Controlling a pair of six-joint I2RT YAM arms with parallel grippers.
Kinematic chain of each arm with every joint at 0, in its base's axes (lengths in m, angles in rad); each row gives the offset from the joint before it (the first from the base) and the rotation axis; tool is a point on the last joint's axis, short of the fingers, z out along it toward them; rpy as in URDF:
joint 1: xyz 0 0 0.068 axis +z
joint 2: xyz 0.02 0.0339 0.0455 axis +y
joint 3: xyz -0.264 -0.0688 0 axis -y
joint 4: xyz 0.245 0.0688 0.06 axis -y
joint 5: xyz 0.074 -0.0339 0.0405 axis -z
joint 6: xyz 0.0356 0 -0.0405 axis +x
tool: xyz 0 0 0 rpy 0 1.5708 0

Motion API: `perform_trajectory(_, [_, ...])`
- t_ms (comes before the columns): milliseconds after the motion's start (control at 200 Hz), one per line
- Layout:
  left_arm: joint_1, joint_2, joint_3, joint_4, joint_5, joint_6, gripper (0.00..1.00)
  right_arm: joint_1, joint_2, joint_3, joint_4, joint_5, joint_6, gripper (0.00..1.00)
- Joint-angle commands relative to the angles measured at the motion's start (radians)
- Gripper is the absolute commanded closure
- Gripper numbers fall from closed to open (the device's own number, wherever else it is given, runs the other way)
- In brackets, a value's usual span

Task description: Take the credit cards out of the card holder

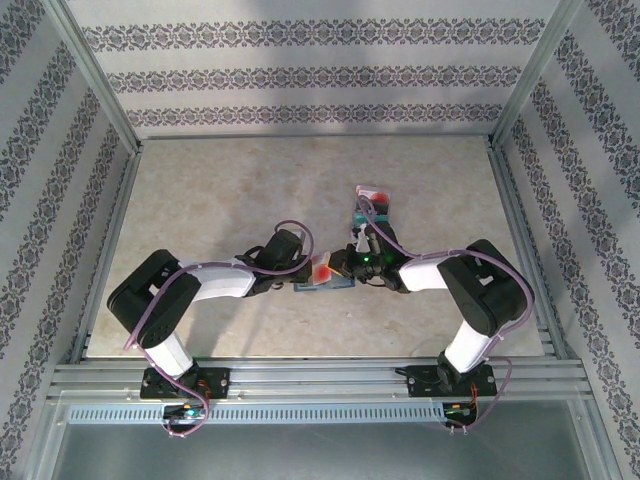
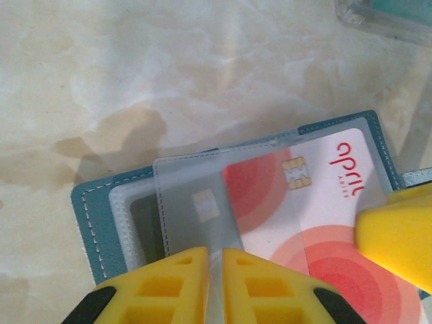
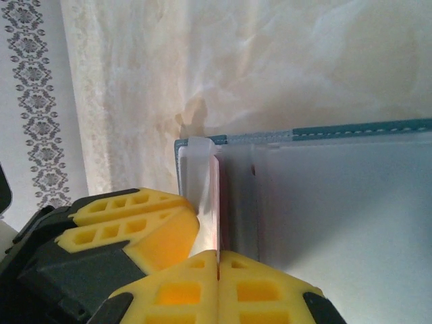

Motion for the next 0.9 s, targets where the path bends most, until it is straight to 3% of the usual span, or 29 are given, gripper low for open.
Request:
perform_trajectory(0, [0.030, 0.002, -0.034, -0.062, -0.019, 0.009, 0.86, -0.001, -0.042, 0.002, -0.088, 0.033, -0.055, 0.94])
perform_trajectory(380, [0.041, -0.024, 0.011, -0.092, -0.022, 0.087, 0.80, 0.008, -0.163, 0.044, -0.307, 0.115, -0.171, 0.95])
perform_trajectory(615, [0.043, -0.071, 0.041, -0.135, -0.020, 0.121, 0.69, 0.011, -0.220, 0.071, -0.403, 0.145, -0.231, 0.96])
perform_trajectory(814, [0.043, -0.153, 0.026, -0.160, -0.023, 0.118, 0.52, 0.011, -0.259, 0.139, -0.531, 0.175, -0.344, 0.97])
perform_trajectory(894, [0.042, -0.191, 0.011, -0.168, -0.033, 0.115, 0.36, 0.011, -0.270, 0.193, -0.623, 0.201, -0.416, 0.97])
